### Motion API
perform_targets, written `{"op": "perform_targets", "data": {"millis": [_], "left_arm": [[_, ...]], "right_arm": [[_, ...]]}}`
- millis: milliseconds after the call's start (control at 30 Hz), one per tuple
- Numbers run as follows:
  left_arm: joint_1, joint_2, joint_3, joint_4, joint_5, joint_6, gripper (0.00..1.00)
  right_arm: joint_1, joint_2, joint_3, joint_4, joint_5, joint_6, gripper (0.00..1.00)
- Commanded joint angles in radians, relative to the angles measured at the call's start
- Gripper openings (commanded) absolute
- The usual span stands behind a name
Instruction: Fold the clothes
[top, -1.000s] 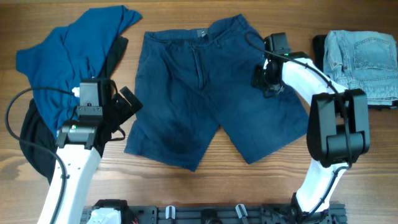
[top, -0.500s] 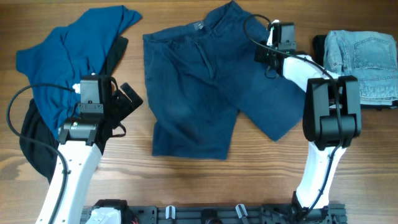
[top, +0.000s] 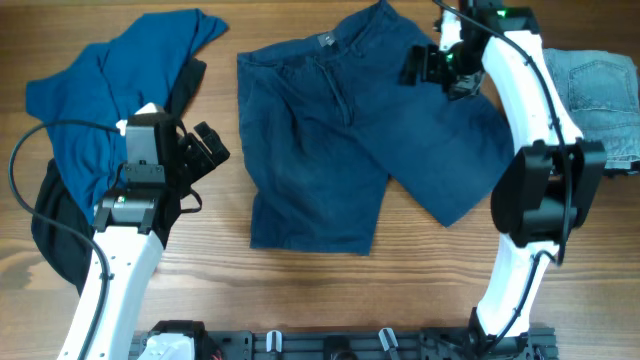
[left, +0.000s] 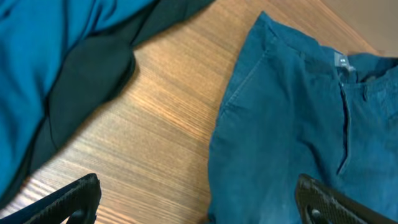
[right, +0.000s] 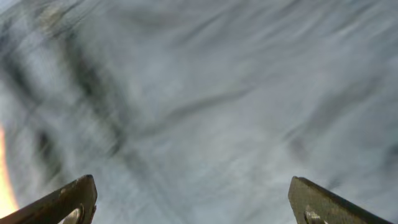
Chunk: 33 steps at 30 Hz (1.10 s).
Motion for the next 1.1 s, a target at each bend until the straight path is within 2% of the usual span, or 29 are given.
{"op": "perform_targets", "data": {"millis": [0,100,267,433,500,533,600,633,667,833,1067], "left_arm": [[0.006,0.008,0.009,0.024,-0.014,0.146,1.0],[0.01,0.007,0.009,0.029,-0.049,0.191,1.0],[0.105,0.007,0.009,0.03,-0.05,0.163,1.0],[0.196,0.007,0.009,0.032,-0.001,0.164,1.0],[0.21,0.007,0.009,0.032,-0.001,0.164,1.0],[0.213,0.007,0.009,0.033,-0.001,0.164,1.0],[0.213,0.007,0.009,0.033,-0.002,0.164,1.0],[0.213,0.007,0.009,0.033,-0.002,0.164,1.0],[0.213,0.007,0.009,0.033,-0.002,0.164,1.0],[0.213,0.007,0.009,0.032,-0.001,0.164,1.0],[0.213,0.007,0.009,0.027,0.007,0.164,1.0]], "right_arm": [[0.135,-0.024,0.014,-0.115,-0.076,-0.027,1.0],[0.227,-0.024,0.004,-0.18,-0.003,0.009,0.99],[0.318,-0.024,-0.006,-0.27,0.169,0.213,0.98],[0.333,-0.025,-0.032,-0.298,0.169,0.272,0.96],[0.335,-0.025,-0.073,-0.299,0.158,0.269,0.74],[0.335,-0.025,-0.1,-0.298,0.158,0.268,0.53],[0.335,-0.025,-0.169,-0.285,0.157,0.269,0.21],[0.335,-0.025,-0.206,-0.274,0.153,0.271,0.08],[0.335,-0.025,-0.247,-0.251,0.15,0.272,0.04],[0.333,-0.025,-0.436,-0.119,0.146,0.317,0.04],[0.287,-0.025,-0.572,0.011,0.156,0.34,0.04]]}}
